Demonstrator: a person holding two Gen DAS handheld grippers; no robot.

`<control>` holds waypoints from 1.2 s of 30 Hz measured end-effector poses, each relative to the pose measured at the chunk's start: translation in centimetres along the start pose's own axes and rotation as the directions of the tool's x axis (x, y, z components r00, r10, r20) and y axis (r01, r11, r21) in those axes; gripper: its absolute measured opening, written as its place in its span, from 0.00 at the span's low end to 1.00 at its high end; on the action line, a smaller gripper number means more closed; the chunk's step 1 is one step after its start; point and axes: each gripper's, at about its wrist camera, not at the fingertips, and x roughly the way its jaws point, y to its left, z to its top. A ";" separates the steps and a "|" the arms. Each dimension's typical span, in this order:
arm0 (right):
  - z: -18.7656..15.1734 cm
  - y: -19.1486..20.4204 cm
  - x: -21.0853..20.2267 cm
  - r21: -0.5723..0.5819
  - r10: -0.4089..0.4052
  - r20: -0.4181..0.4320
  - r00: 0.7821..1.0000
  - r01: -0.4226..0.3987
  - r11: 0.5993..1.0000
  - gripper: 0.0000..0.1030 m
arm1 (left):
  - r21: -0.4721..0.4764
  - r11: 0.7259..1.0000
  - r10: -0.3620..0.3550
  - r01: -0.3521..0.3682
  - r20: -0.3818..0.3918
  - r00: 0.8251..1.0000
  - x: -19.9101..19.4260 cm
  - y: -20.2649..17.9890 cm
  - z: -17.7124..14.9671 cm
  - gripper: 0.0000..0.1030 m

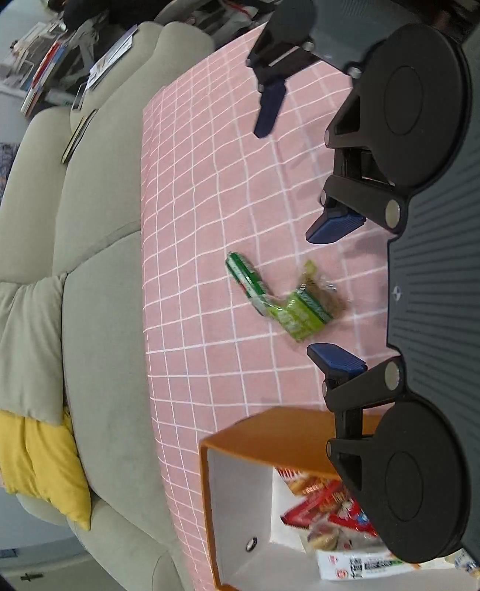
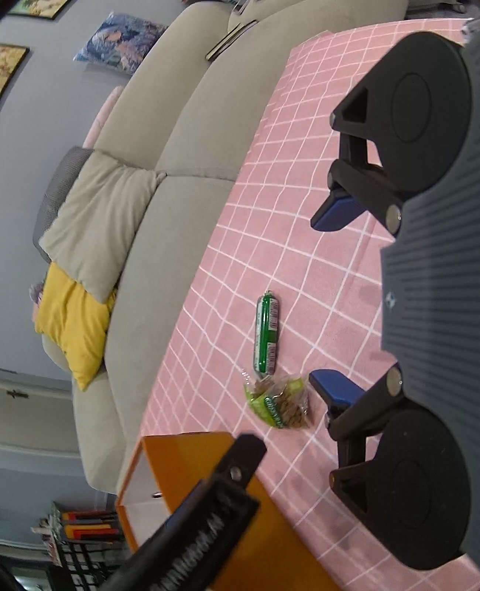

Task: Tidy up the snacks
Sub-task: 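Grasp the green raisin bag with the left tool while the right tool grasps the green stick snack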

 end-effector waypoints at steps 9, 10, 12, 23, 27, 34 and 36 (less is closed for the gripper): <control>1.0 0.0 4.3 -0.124 0.065 -0.016 0.998 -0.067 0.990 0.74 | -0.148 0.987 0.044 -0.055 -0.076 0.996 5.0 1.1 1.3 0.70; 1.1 0.0 4.7 -0.140 0.072 -0.016 0.997 -0.073 0.987 0.74 | -0.168 0.985 0.034 -0.048 -0.087 0.996 5.5 1.4 1.4 0.70; 1.4 0.2 5.4 -0.174 0.082 -0.015 0.997 -0.083 0.981 0.74 | -0.190 0.980 0.033 -0.053 -0.108 0.994 6.3 1.8 1.4 0.70; 2.2 0.7 7.8 -0.341 0.115 -0.019 0.993 -0.115 0.933 0.73 | -0.188 0.981 0.010 -0.038 -0.145 0.989 8.5 2.3 1.9 0.51; 2.1 0.9 8.3 -0.446 0.133 -0.019 0.991 -0.128 0.886 0.73 | -0.208 0.978 -0.014 -0.020 -0.158 0.987 9.2 3.0 1.8 0.47; 2.6 0.1 9.8 -0.490 0.169 -0.039 0.985 -0.166 0.856 0.67 | -0.165 0.986 -0.024 -0.003 -0.161 0.987 9.1 2.8 1.8 0.43; 2.7 0.0 10.0 -0.500 0.188 -0.045 0.981 -0.185 0.846 0.66 | -0.169 0.986 -0.031 0.001 -0.170 0.985 9.0 3.0 1.8 0.42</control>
